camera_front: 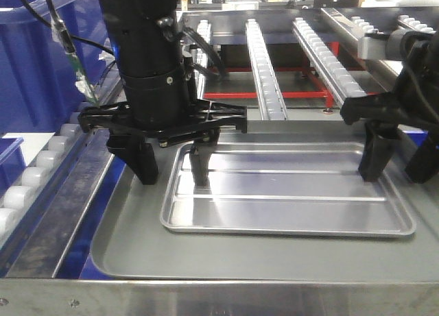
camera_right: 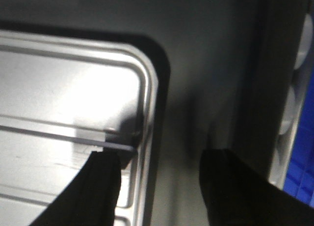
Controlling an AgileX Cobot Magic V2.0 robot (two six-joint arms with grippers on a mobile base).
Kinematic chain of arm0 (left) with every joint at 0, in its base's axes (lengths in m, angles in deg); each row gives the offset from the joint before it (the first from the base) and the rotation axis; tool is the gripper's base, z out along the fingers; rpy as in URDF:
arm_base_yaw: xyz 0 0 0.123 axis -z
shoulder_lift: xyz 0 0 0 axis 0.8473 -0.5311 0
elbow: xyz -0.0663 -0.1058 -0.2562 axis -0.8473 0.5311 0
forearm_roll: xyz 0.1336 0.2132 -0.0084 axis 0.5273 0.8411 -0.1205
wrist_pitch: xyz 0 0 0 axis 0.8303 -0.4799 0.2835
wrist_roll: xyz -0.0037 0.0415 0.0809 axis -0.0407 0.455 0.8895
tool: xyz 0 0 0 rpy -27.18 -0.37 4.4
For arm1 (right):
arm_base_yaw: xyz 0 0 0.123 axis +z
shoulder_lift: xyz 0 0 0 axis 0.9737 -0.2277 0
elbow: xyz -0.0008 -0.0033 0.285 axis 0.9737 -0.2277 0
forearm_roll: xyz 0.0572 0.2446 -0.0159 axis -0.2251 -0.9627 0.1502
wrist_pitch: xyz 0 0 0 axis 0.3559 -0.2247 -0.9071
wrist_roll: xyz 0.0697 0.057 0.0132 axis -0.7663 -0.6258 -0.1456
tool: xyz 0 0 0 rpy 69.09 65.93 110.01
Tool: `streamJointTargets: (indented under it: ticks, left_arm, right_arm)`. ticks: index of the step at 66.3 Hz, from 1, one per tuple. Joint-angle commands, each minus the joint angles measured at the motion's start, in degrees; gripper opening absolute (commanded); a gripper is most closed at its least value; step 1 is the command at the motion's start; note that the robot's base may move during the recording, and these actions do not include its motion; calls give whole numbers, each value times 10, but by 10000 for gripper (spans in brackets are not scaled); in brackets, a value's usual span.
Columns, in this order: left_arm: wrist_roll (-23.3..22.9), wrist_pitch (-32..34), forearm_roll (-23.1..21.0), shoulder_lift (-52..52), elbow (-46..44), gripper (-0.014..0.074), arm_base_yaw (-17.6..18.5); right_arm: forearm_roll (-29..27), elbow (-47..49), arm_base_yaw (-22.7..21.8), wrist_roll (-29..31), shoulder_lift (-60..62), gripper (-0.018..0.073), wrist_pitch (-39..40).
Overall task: Grab silver tray and place in blue box
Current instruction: 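Lower both grippers onto opposite short edges of the small silver tray, then close both grippers on the tray edges and lift it up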
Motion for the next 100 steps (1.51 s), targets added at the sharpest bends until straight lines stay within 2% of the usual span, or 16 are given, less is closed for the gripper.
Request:
streamJointTargets:
  ticks: [1, 10, 18, 25, 37, 39, 49, 55, 69, 74, 82, 90, 100]
  left_arm:
    - [0, 14, -3, 21, -17, 305, 0]
    - [0, 18, -3, 21, -17, 304, -1]
    - [0, 18, -3, 21, -17, 266, -1]
    - [0, 18, -3, 21, -17, 162, -1]
    - [0, 18, -3, 21, -17, -90, -1]
    - [0, 18, -3, 21, -17, -116, -1]
    - [0, -1, 1, 21, -28, -97, -1]
    - [0, -29, 22, 33, -43, -97, 1]
    - [11, -31, 30, 105, -46, -97, 3]
    - [11, -52, 50, 134, -46, -97, 3]
    - [11, -102, 70, 179, -46, -97, 3]
    - [11, -138, 76, 230, -46, -97, 12]
    - [11, -171, 93, 283, -46, -97, 36]
  right_arm:
    - [-3, 19, 3, 1, 10, 469, 23]
    - [-3, 19, 17, 1, -2, 458, 28]
    - [-3, 19, 26, 1, -2, 373, 34]
    - [-3, 19, 27, 1, -2, 258, 36]
    - [-3, 19, 27, 1, -2, 41, 30]
    - [-3, 19, 27, 1, -2, 52, 30]
    - [-3, 23, 27, 1, 2, 60, 20]
    - [-2, 37, 27, 1, 19, 60, -8]
    - [2, 89, 29, 1, 82, 60, -82]
    - [9, 112, 33, -2, 106, 60, -112]
    - [46, 142, 52, -30, 141, 60, -147]
    - [105, 164, 86, -85, 175, 60, -187]
    - [122, 164, 122, -118, 213, 60, -212]
